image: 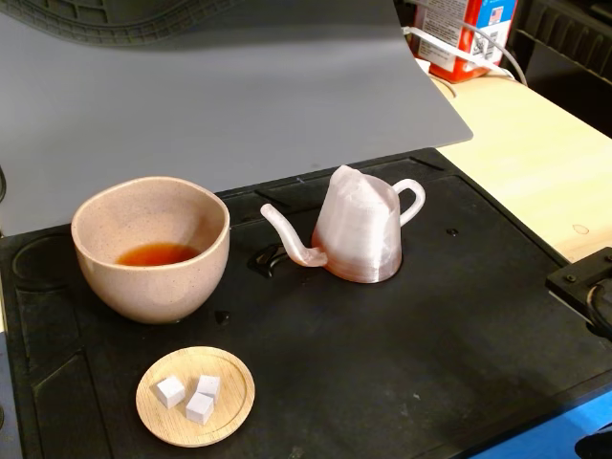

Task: Pick up a kettle and pour liquid into a cup.

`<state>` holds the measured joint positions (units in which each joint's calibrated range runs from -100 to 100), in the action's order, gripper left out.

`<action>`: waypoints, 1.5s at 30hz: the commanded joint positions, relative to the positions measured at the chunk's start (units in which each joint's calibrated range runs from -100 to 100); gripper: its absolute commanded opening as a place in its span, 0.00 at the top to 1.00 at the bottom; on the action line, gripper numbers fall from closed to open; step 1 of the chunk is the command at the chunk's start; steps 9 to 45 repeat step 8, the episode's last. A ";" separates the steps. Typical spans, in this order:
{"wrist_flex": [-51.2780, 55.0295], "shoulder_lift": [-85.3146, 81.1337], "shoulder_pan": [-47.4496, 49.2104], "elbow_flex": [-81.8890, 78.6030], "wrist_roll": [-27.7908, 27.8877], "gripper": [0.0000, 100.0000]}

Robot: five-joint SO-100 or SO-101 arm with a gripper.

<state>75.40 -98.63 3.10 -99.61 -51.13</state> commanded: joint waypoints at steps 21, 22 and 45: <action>0.21 -0.26 0.13 -0.21 0.25 0.99; 0.21 -0.26 0.13 -0.21 0.25 0.99; 0.21 -0.26 0.13 -0.21 0.25 0.99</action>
